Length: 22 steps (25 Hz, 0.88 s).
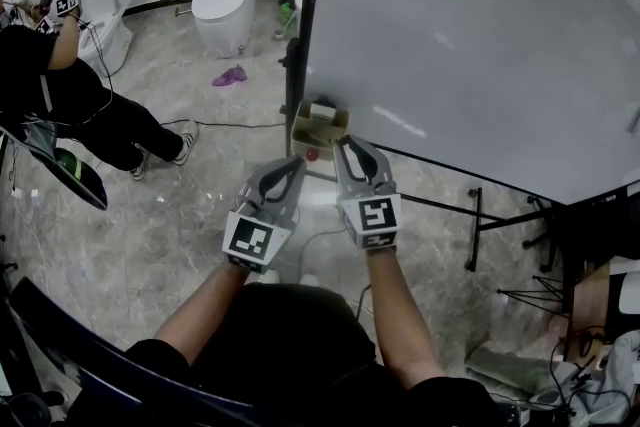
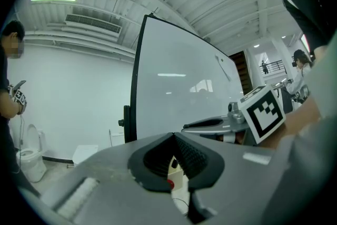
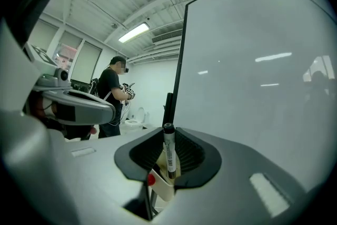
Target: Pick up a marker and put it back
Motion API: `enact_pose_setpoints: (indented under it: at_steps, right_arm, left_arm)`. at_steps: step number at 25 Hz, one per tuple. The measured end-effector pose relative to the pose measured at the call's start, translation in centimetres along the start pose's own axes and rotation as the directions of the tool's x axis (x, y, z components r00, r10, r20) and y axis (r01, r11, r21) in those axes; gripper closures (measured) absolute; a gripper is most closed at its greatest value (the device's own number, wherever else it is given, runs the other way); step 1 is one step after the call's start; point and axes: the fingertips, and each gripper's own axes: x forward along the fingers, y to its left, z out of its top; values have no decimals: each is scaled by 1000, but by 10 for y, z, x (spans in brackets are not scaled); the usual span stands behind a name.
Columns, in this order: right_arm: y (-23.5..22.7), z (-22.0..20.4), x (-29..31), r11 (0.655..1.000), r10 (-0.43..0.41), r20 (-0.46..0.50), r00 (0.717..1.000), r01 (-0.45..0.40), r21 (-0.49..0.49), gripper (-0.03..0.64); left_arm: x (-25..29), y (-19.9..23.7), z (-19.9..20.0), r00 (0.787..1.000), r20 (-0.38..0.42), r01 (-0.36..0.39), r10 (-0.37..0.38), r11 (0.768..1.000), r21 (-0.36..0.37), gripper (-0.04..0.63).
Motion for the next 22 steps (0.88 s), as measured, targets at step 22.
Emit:
enact_pose_setpoints:
  at_steps: [22]
  right_arm:
    - [6, 38, -56, 997, -76, 73, 994, 78, -17, 543]
  left_arm:
    - [-11, -19, 14, 996, 41, 82, -82, 997, 1, 592]
